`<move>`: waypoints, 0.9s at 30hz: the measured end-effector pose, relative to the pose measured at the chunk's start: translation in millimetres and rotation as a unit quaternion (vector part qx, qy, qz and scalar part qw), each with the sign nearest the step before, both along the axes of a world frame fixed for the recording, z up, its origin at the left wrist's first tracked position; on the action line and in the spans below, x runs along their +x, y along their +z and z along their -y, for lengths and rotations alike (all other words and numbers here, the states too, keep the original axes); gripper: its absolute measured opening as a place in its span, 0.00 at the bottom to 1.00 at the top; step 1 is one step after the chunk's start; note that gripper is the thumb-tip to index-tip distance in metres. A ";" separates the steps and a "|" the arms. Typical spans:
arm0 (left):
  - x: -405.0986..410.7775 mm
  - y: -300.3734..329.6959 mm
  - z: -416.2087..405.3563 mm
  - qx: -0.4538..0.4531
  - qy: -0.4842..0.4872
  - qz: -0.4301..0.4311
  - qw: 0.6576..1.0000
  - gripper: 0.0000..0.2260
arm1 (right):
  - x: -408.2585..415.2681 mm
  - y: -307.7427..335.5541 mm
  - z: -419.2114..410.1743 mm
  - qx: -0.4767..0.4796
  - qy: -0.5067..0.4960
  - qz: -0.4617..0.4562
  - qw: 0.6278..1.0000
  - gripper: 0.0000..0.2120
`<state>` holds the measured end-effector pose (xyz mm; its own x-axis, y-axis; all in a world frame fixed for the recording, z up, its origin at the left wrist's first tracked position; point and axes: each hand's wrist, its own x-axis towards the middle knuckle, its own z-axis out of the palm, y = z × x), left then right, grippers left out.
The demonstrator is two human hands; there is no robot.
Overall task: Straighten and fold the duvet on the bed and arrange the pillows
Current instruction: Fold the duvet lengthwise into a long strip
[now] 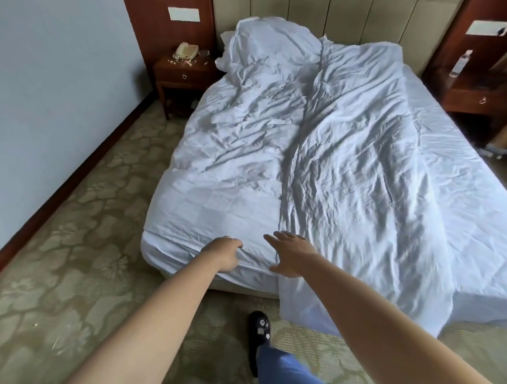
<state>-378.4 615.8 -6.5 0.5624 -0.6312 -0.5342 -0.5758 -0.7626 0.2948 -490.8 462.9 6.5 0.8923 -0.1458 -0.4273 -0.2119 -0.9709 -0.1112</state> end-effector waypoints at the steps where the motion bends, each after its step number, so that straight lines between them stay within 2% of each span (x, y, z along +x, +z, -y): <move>1: 14.2 -6.3 1.5 0.009 0.001 -0.004 1.000 0.24 | 16.8 -8.2 2.1 0.007 0.003 -0.002 1.000 0.37; 7: 103.5 -41.2 5.4 0.094 0.022 -0.042 0.994 0.25 | 118.0 -52.5 15.1 0.072 0.002 -0.029 0.997 0.36; 12: 162.7 -59.3 -4.7 0.128 0.054 -0.073 0.988 0.25 | 182.7 -72.1 12.5 0.090 0.032 -0.047 0.994 0.35; 21: 272.7 -100.9 -71.7 0.115 0.097 -0.130 0.980 0.23 | 308.6 -101.4 -59.3 0.106 0.084 -0.056 0.989 0.34; 27: 363.4 -141.5 -111.6 0.093 0.104 -0.179 0.974 0.24 | 386.1 -127.4 -125.4 0.102 0.019 -0.076 0.992 0.32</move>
<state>-15.0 727.4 -148.0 0.4247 -0.3972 -0.8135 -0.2895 -0.9110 0.2937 -104.7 588.3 -120.9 0.8188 -0.0102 -0.5739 -0.2055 -0.9388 -0.2765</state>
